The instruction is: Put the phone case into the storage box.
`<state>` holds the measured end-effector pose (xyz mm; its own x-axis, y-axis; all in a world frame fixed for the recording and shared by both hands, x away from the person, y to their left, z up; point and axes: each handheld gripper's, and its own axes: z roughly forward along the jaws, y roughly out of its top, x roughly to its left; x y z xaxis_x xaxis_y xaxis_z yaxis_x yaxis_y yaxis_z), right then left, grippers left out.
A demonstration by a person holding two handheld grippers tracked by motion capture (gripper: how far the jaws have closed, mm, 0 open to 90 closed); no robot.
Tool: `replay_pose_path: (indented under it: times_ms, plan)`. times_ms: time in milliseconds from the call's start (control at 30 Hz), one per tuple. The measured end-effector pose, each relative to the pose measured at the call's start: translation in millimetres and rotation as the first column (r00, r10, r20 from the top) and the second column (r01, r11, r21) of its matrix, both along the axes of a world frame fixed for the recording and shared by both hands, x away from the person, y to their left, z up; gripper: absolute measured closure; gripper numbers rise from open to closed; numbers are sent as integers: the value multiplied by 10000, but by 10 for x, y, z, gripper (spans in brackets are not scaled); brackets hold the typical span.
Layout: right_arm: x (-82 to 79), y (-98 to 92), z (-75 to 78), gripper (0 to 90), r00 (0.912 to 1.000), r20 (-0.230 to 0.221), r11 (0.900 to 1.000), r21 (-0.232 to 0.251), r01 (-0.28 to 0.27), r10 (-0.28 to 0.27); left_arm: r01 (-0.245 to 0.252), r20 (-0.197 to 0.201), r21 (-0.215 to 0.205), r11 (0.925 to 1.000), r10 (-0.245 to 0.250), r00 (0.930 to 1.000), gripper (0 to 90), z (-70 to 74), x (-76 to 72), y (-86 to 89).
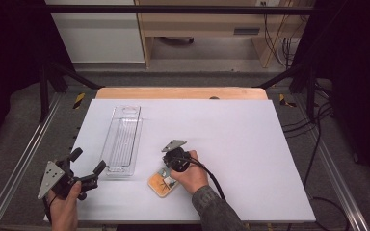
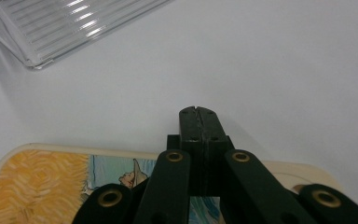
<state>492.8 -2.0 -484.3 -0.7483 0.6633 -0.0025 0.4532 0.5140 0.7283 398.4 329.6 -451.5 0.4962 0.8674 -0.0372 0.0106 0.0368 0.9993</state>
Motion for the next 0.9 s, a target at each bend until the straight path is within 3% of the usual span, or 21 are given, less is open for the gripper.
replay_pose_path:
  times_ms: [900]
  plan:
    - [-123, -109, 1, 900, 9997, -171, 9999, 73, -146, 147, 20, 4, 46, 10000, -20, 10000, 4, 1, -5, -7]
